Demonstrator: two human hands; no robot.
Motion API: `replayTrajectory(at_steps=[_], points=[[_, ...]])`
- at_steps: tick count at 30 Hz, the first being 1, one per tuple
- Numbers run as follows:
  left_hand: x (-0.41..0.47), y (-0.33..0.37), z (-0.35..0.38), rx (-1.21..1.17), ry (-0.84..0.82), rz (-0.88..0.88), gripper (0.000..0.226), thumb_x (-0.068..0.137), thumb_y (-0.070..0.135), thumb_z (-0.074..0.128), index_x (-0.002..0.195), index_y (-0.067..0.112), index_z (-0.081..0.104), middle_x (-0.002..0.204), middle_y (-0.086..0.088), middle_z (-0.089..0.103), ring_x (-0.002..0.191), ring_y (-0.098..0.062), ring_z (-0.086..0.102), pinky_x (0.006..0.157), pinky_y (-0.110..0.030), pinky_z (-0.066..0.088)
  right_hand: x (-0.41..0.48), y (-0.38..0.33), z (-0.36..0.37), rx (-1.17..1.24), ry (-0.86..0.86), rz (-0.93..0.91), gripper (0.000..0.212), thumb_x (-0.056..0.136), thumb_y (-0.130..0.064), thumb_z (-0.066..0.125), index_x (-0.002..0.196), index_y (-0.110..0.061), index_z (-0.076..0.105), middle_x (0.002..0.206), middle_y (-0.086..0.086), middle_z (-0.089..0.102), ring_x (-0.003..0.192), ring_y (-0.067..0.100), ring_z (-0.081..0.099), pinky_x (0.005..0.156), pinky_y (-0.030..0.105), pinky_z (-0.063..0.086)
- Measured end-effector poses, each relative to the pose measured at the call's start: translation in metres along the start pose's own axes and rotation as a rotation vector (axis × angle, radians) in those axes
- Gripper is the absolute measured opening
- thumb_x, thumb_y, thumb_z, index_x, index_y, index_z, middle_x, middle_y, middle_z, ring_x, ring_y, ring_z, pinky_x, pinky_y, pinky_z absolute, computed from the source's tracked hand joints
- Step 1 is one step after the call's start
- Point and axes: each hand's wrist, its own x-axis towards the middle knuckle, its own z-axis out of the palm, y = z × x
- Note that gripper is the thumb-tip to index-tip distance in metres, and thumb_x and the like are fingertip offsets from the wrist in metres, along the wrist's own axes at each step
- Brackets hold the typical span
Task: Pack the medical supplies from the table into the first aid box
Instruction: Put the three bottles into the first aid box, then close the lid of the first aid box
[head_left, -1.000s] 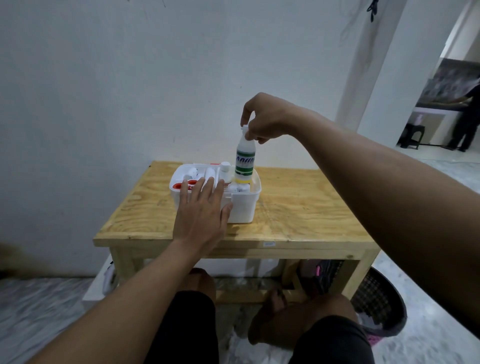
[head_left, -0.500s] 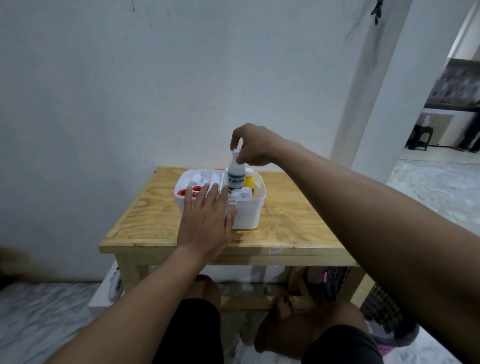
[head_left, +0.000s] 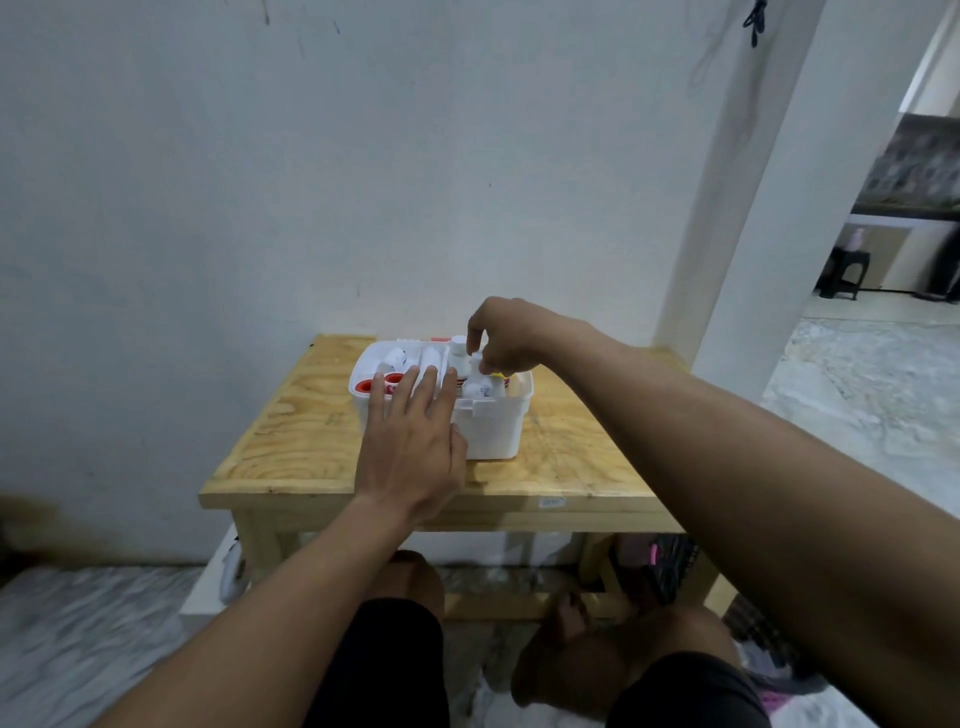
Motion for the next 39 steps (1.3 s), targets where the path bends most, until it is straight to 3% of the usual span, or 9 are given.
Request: replayTrajectory(at_steps=[2,9,22,24,27,30,33,36,39], points=[[0.001,0.000,0.000,-0.002,0.002,-0.003,0.063,0.092,0.033,0.035,0.150,0.011,0.045,0.151,-0.014,0.049,0.145,-0.032,0.037,0.122,-0.056,0.015,0.002,0.000,-0.001,0.009,-0.013,0.003,0.024,0.089,-0.008,0.069,0.113,-0.013,0.071,0.099,0.005,0.065,0.070,0.018,0.064,0.055,0.024,0.052],[0.002,0.002,-0.004,-0.026,-0.001,-0.010,0.065,0.091,0.034,0.028,0.149,0.010,0.047,0.151,-0.014,0.049,0.144,-0.033,0.037,0.121,-0.057,0.018,0.006,0.003,-0.005,-0.031,-0.018,0.007,0.027,0.089,-0.018,0.065,0.114,-0.013,0.074,0.113,0.007,0.069,0.099,0.029,0.068,0.085,0.038,0.058],[0.063,-0.028,-0.032,-0.228,0.103,-0.154,0.058,0.092,0.028,0.030,0.141,0.013,0.057,0.139,-0.009,0.061,0.132,-0.030,0.050,0.114,-0.051,0.033,0.013,0.021,-0.023,0.182,0.189,0.136,0.036,0.083,-0.018,0.047,0.106,-0.003,0.071,0.109,0.011,0.072,0.103,0.031,0.066,0.089,0.043,0.057],[0.080,-0.038,-0.035,-0.292,0.064,-0.188,0.055,0.095,0.029,0.031,0.140,0.013,0.059,0.141,-0.007,0.060,0.132,-0.029,0.050,0.113,-0.045,0.035,0.018,0.028,-0.023,0.209,0.208,0.164,0.035,0.089,-0.024,0.048,0.107,-0.002,0.068,0.104,0.012,0.071,0.097,0.032,0.066,0.083,0.039,0.057],[0.103,-0.051,-0.033,-0.377,-0.095,-0.290,0.048,0.104,0.031,0.030,0.139,0.014,0.058,0.145,-0.008,0.056,0.134,-0.029,0.048,0.109,-0.040,0.036,0.027,0.037,-0.020,0.250,0.207,0.198,0.030,0.095,-0.028,0.044,0.083,-0.004,0.057,0.080,0.010,0.061,0.077,0.032,0.061,0.060,0.031,0.046],[0.122,-0.056,-0.032,-0.433,-0.287,-0.385,0.048,0.106,0.033,0.023,0.119,0.006,0.060,0.136,-0.017,0.059,0.120,-0.033,0.052,0.095,-0.039,0.037,0.038,0.045,-0.011,0.291,0.179,0.253,0.026,0.096,-0.022,0.041,0.078,-0.006,0.051,0.079,0.011,0.055,0.066,0.027,0.053,0.055,0.030,0.038],[0.138,-0.059,-0.029,-0.454,-0.426,-0.483,0.053,0.109,0.033,0.019,0.132,0.001,0.054,0.147,-0.020,0.049,0.130,-0.036,0.045,0.105,-0.040,0.033,0.049,0.053,0.001,0.396,0.131,0.311,0.025,0.095,-0.017,0.041,0.074,-0.005,0.049,0.083,0.015,0.057,0.072,0.031,0.058,0.061,0.033,0.052],[0.154,-0.072,-0.012,-0.460,-0.468,-0.565,0.050,0.106,0.038,0.025,0.122,0.000,0.054,0.142,-0.022,0.051,0.114,-0.035,0.050,0.093,-0.038,0.037,0.060,0.059,0.015,0.510,0.082,0.373,0.023,0.095,-0.017,0.042,0.080,-0.003,0.052,0.093,0.021,0.063,0.089,0.037,0.068,0.077,0.043,0.061],[0.164,-0.084,0.002,-0.555,-0.530,-0.694,0.044,0.104,0.040,0.035,0.123,0.003,0.051,0.122,-0.019,0.059,0.094,-0.032,0.059,0.083,-0.037,0.044,0.070,0.063,0.029,0.613,0.054,0.430,0.019,0.093,-0.012,0.041,0.091,0.001,0.055,0.095,0.023,0.064,0.088,0.040,0.071,0.078,0.048,0.061]])
